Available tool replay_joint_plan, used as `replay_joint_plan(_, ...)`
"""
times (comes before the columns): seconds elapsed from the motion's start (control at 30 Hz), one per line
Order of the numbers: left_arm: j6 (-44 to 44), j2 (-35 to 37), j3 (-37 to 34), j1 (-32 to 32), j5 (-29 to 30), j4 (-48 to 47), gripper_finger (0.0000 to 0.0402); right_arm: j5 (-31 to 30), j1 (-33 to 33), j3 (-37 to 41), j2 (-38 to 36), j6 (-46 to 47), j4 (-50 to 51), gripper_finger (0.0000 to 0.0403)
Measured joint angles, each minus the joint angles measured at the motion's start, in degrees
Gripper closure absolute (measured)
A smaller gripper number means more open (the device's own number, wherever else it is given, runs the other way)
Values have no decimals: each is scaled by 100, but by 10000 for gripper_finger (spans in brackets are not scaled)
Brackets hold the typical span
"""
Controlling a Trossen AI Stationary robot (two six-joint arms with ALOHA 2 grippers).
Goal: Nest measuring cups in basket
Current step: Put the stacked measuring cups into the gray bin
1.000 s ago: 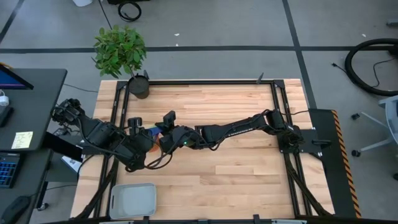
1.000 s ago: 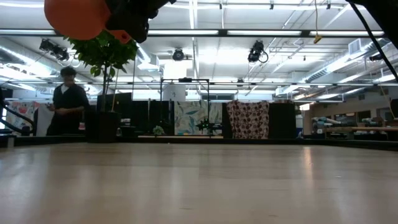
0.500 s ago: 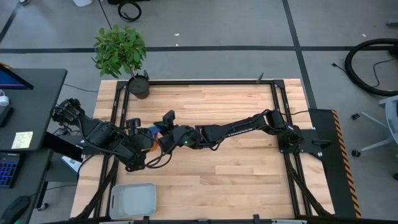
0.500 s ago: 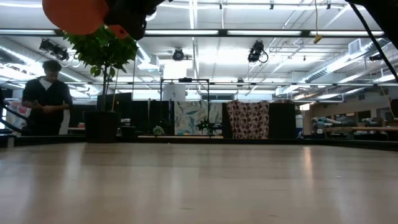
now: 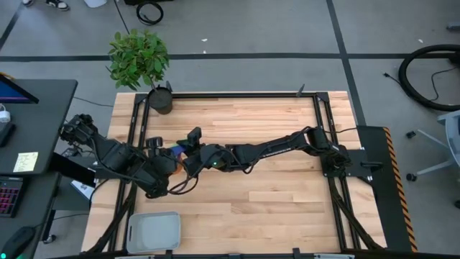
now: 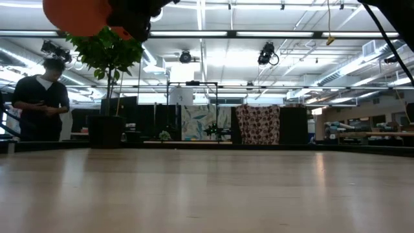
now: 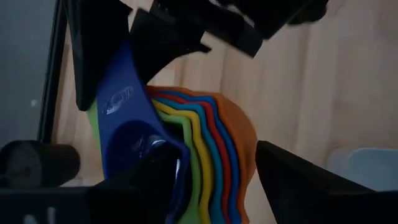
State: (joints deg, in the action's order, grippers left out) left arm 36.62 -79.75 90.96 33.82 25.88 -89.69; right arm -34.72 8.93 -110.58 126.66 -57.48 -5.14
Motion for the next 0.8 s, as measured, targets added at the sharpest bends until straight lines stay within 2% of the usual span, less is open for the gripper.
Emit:
replay_joint_plan(0.2,2,-2,-545,0,53,39,186,5,-9,13,32,-72,119,318)
replay_joint_plan(0.57,-7,-7,-573,2,127,122,236,26,-8,13,32,-69,192,318)
replay_joint_plan(0.8,9,-7,-576,4,116,228,245,68,0,13,32,-108,211,318)
